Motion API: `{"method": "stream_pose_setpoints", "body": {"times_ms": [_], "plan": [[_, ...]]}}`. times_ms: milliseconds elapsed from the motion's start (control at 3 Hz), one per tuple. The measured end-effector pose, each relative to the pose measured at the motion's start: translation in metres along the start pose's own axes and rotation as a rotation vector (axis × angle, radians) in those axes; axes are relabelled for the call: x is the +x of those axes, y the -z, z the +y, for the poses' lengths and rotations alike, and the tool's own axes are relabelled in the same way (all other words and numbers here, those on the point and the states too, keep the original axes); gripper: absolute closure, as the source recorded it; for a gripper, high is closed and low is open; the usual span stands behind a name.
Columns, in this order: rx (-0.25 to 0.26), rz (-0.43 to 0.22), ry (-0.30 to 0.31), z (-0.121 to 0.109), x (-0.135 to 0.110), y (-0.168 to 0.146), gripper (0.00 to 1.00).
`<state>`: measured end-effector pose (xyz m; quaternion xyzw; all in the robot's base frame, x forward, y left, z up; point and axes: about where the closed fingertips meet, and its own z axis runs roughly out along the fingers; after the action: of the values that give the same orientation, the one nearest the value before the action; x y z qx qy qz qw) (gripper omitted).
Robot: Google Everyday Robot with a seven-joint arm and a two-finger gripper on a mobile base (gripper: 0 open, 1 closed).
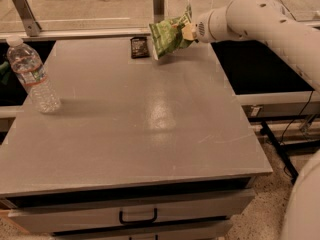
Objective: Move green jalapeno chip bag near rxbar chocolate
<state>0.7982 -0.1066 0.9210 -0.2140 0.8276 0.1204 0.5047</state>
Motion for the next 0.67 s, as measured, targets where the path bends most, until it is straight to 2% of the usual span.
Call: {"method": "stream_pose_setpoints", "body": {"times_ms": [333,667], "plan": [[0.01,-0.004,-0.039,0.0015,0.006,-0.0094,0.12],[0.007,-0.019,-0.057,0.005,0.0088,-0.0097,0.0]]}}
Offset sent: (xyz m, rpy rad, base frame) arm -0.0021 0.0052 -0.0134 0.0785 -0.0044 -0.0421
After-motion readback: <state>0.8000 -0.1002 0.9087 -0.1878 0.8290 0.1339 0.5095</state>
